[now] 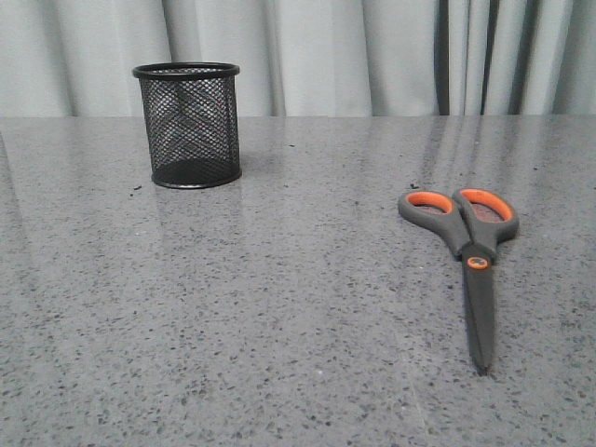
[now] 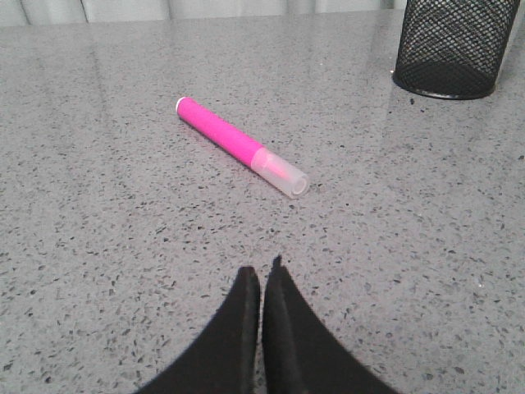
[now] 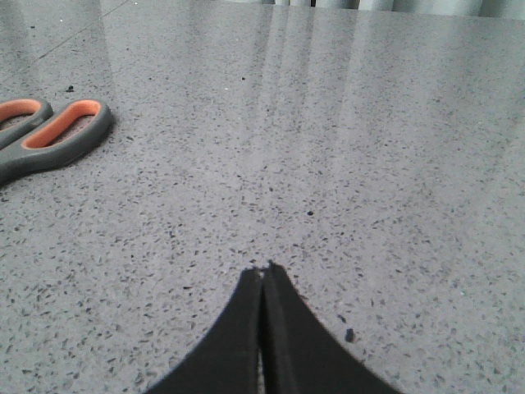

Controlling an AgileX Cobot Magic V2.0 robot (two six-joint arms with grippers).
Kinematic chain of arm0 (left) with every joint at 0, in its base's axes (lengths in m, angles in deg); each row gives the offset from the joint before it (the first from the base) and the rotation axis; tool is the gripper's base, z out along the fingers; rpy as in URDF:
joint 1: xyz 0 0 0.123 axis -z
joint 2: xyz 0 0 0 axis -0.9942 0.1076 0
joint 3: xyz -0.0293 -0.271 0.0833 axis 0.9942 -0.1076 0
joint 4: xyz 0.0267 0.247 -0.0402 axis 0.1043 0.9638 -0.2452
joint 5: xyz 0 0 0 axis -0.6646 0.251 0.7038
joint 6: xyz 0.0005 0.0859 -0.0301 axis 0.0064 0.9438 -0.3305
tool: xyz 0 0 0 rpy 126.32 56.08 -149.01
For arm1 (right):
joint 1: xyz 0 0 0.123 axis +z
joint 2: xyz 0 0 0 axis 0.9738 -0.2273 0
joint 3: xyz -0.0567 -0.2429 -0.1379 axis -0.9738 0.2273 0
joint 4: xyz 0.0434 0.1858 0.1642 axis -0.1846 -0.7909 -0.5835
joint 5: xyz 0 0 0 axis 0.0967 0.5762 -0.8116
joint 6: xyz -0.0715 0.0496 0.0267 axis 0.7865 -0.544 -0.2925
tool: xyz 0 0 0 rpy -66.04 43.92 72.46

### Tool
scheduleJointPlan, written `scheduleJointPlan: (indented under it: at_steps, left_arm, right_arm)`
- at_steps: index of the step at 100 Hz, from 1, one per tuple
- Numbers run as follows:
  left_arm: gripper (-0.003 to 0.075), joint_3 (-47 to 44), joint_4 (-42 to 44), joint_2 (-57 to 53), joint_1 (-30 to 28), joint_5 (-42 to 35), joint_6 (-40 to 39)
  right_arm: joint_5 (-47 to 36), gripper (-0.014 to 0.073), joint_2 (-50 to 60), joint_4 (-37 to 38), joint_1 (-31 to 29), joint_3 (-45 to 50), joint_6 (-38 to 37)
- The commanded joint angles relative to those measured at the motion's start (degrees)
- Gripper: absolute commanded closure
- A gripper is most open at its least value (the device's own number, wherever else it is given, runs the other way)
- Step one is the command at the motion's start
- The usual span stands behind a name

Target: Put pen and scissors into bin

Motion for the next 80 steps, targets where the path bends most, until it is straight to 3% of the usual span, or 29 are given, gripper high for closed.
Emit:
scheduleJointPlan:
  at_steps: [1, 65, 80]
  left_arm:
    - [0.0739, -2.6, -0.5, -1.8, -0.2, -3.1, -0.5]
    - [0.0739, -2.6, -0.5, -1.8, -0.2, -3.1, -0.5]
    - [0.0739, -2.6, -0.5, -1.8, -0.2, -3.2, -0.5]
  right_arm:
    - [-2.2, 0.0664, 1.1, 0.0, -0.3, 0.8, 0.3]
    - [-2.2, 0.0664, 1.1, 0.0, -0.3, 0.8, 0.3]
    - [-6.3, 0.0664, 1.1, 0.0, -0.3, 0.8, 0.3]
